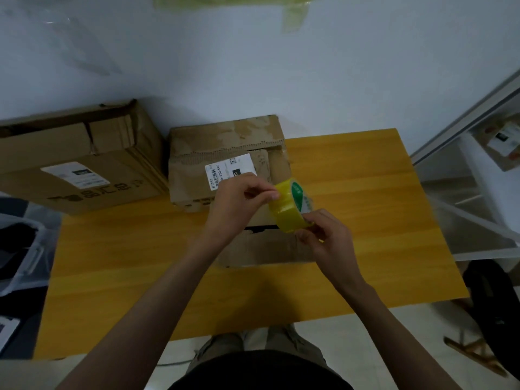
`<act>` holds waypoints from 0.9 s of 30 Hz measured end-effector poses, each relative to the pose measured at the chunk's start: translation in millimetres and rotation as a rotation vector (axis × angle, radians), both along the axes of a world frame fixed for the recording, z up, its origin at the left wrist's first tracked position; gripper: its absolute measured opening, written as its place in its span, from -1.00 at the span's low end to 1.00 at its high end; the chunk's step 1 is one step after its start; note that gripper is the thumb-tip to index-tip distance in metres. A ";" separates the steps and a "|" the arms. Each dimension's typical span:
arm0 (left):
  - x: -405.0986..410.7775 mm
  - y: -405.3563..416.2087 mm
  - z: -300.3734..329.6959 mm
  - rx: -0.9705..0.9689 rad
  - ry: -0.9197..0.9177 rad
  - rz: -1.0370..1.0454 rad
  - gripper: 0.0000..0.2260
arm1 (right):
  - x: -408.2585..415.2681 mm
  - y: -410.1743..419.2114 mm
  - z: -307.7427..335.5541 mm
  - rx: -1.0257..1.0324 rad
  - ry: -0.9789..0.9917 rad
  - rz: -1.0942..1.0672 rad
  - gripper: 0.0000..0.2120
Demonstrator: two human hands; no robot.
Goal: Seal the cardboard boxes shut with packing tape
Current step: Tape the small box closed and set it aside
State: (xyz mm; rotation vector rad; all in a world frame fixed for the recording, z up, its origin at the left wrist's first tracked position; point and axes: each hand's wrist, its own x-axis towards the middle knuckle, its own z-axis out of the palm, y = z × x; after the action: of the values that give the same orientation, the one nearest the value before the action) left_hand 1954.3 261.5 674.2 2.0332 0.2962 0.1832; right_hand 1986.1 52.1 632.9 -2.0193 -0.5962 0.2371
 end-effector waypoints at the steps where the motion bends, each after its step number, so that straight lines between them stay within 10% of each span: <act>1: 0.9 2.6 1.1 -0.003 0.015 0.000 -0.93 | 1.5 0.5 1.2 -0.014 0.000 0.007 -0.83; 27: -56.5 49.6 -19.7 -0.270 0.277 0.303 -0.88 | 29.6 30.4 30.5 -0.202 0.128 0.244 -0.51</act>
State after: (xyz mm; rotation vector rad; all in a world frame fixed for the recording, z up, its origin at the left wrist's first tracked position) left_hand 1897.8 311.1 654.5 1.7358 0.7635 0.0438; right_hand 2015.7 82.5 663.5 -2.1029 -0.7618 0.5895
